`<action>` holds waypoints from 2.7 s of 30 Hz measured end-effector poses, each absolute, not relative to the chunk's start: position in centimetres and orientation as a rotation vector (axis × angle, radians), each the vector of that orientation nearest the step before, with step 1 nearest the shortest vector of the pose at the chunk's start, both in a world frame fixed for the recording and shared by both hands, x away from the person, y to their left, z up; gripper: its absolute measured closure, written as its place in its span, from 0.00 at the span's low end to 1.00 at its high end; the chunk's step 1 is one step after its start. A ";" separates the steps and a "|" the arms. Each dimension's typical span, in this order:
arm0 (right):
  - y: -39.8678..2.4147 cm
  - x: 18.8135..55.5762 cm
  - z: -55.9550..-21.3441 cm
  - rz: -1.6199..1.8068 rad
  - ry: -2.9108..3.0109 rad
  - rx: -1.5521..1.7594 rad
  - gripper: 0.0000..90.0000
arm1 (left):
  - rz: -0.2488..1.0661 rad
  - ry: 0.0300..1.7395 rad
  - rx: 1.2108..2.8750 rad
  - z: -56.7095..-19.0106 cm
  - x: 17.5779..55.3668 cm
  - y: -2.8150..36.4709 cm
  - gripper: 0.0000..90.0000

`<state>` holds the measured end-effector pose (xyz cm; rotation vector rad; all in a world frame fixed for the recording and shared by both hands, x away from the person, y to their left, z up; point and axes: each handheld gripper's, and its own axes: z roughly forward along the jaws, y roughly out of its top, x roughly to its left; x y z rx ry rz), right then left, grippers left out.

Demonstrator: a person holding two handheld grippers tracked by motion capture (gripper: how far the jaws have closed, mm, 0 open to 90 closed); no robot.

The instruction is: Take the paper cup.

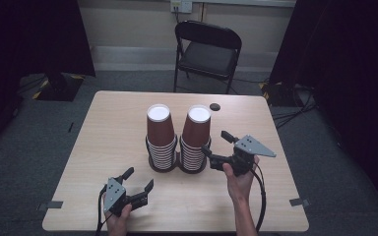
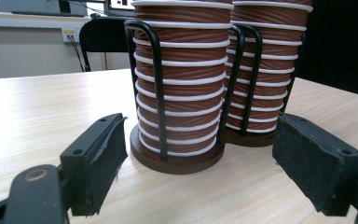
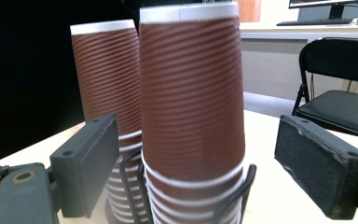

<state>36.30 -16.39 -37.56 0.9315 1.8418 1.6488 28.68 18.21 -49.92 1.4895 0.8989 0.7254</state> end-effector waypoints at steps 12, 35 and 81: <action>-15.4 38.0 -35.8 1.676 1.864 0.906 0.15 | 0.726 0.901 1.490 -49.9 28.7 18.2 0.19; -12.0 41.9 -35.0 1.621 1.918 0.906 0.14 | 0.731 0.906 1.488 -49.9 28.7 18.2 0.19; -11.5 43.2 -36.6 1.566 2.014 0.960 0.13 | 0.725 0.895 1.517 -49.9 28.8 18.0 0.19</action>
